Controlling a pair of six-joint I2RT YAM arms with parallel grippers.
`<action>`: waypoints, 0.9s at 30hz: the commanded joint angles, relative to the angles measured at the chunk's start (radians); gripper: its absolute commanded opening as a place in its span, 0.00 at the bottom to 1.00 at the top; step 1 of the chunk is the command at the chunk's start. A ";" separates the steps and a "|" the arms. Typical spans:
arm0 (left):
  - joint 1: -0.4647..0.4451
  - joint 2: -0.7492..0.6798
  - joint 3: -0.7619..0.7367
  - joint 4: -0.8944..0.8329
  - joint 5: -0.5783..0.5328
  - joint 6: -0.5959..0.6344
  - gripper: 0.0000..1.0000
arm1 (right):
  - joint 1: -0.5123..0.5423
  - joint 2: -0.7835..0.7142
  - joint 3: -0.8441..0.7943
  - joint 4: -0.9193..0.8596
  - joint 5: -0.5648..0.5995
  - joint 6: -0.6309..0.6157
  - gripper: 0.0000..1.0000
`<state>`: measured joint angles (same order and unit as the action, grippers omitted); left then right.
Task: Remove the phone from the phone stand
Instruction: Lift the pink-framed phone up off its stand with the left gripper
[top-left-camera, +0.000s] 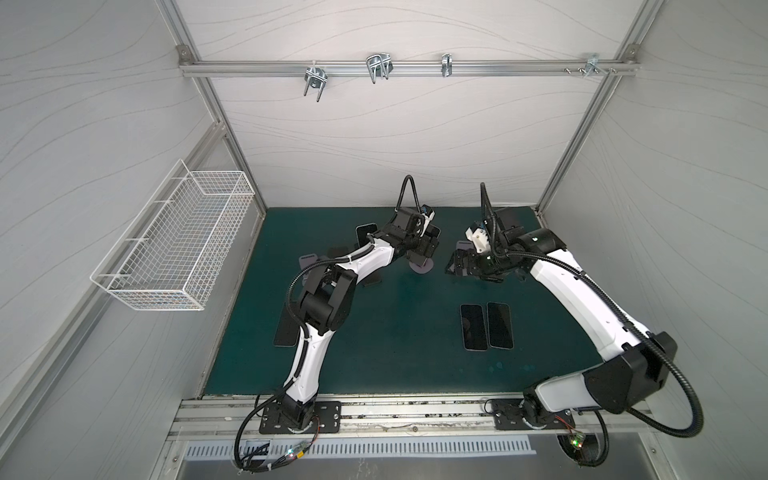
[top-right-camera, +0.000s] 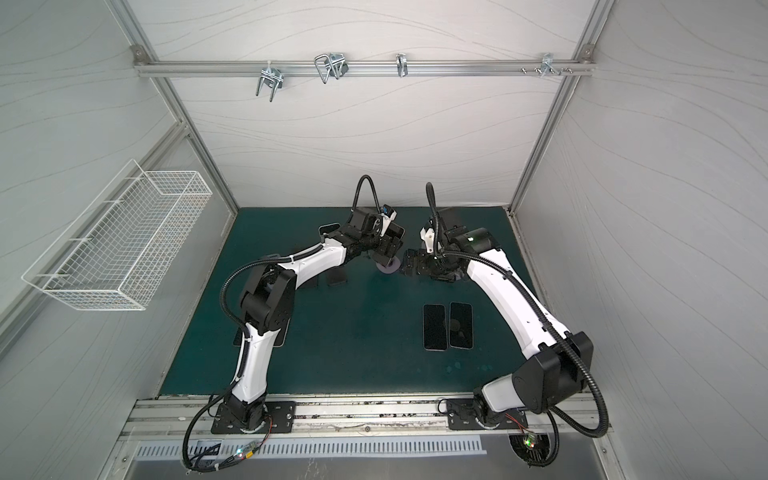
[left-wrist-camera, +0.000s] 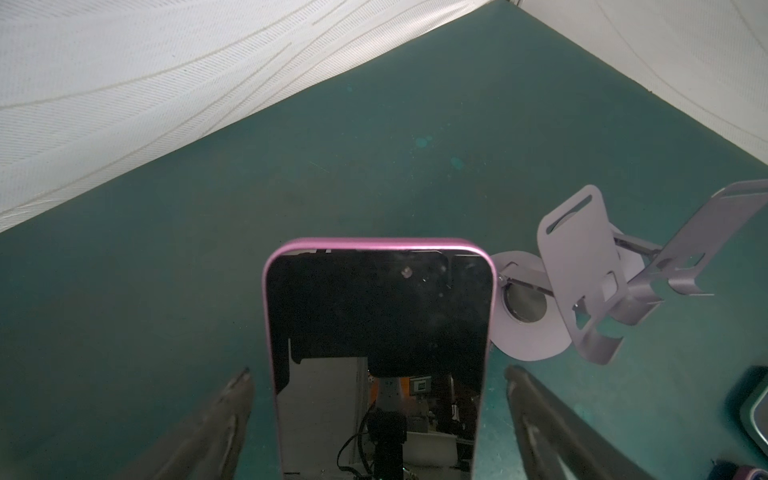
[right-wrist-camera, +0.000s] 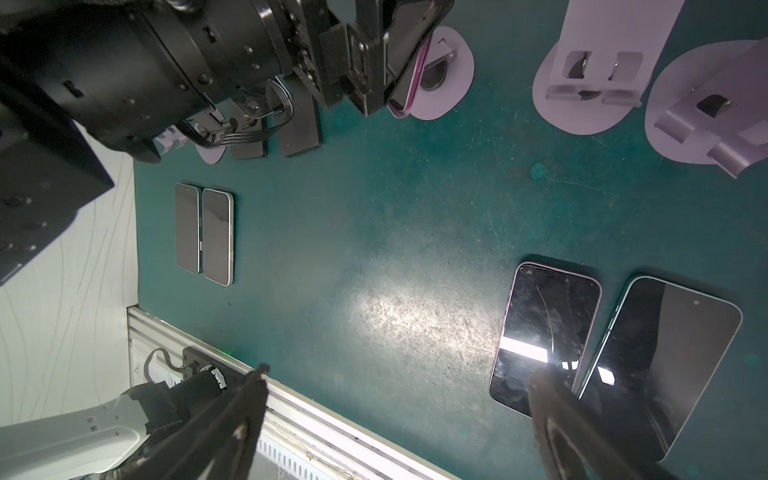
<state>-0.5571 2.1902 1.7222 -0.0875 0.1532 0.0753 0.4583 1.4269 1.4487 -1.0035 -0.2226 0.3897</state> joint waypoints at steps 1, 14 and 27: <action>0.000 0.022 0.044 0.038 -0.007 0.023 0.94 | -0.003 0.007 0.025 -0.018 -0.015 -0.023 0.99; 0.000 0.040 0.050 0.061 0.006 0.003 0.87 | -0.004 0.032 0.042 -0.020 -0.002 -0.028 0.99; 0.000 0.027 0.056 0.069 -0.008 0.008 0.76 | -0.006 0.055 0.062 -0.024 -0.007 -0.017 0.99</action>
<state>-0.5571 2.2143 1.7256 -0.0669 0.1493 0.0742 0.4568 1.4693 1.4780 -1.0046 -0.2211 0.3840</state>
